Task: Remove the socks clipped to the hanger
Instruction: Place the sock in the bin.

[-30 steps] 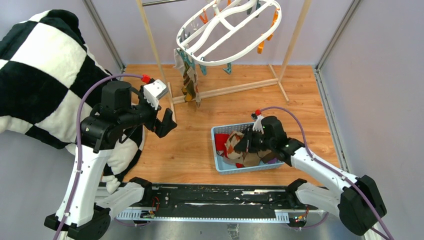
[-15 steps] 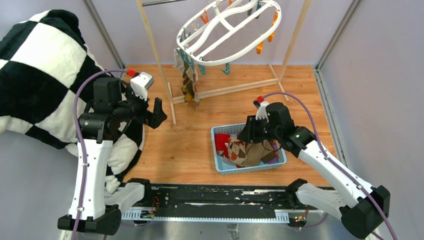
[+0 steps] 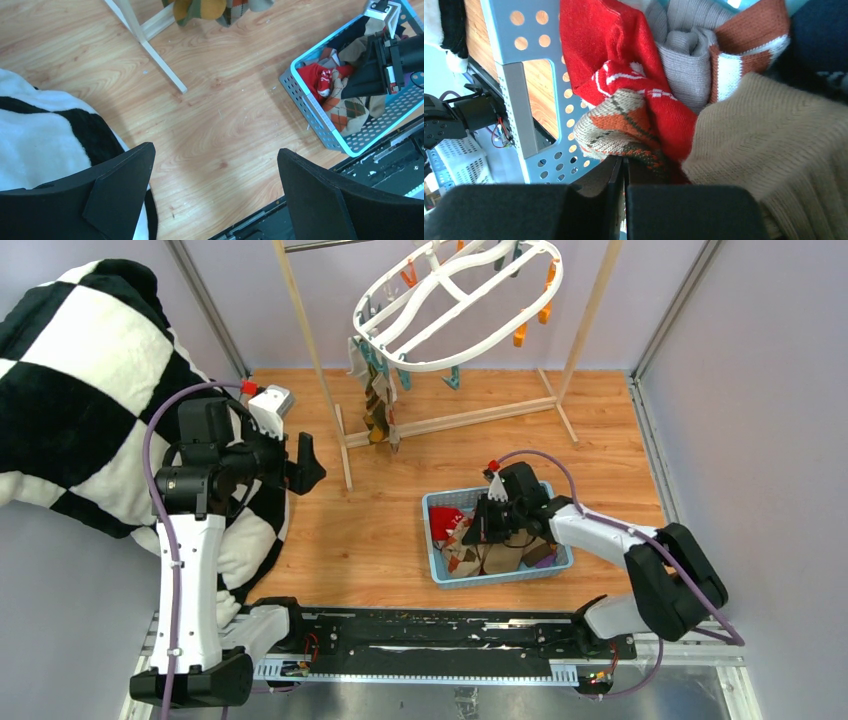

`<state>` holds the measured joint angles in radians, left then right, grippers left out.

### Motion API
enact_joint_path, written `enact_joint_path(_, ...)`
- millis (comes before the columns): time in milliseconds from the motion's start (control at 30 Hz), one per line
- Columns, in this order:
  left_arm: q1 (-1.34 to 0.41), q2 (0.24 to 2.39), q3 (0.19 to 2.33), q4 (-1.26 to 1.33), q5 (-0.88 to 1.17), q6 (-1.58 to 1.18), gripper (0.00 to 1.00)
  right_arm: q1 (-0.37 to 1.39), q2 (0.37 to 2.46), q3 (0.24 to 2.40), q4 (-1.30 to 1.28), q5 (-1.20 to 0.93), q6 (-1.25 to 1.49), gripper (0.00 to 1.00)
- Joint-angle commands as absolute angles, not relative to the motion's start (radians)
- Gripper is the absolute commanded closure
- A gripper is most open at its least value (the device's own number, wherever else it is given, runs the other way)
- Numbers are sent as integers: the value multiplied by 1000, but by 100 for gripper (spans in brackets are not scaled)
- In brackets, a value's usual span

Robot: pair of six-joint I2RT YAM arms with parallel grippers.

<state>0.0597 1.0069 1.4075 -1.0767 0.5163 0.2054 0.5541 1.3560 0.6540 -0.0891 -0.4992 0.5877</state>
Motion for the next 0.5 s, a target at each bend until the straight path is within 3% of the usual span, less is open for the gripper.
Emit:
enact_joint_path(0,70,1008,1373,-1069,535,212,0,563,1379,608,42,-530,621,96)
enact_joint_path(133,71,1009,1349,-1069,537,218,0,589,1236,614,-58,-409,567,90)
enact_joint_path(167,71,1010,1344,-1069,536,217,0,599,1177,630,-93,-362,548,84)
enact_joint_path(267,70,1018,1338,-1069,541,214,0,653,1016,699,-128,-215,479,51)
enact_joint_path(333,71,1021,1338,-1068,552,211,0,707,958,742,-87,-117,422,34)
enact_joint_path(467,70,1015,1328,-1069,569,203,0,821,1015,798,125,25,275,17)
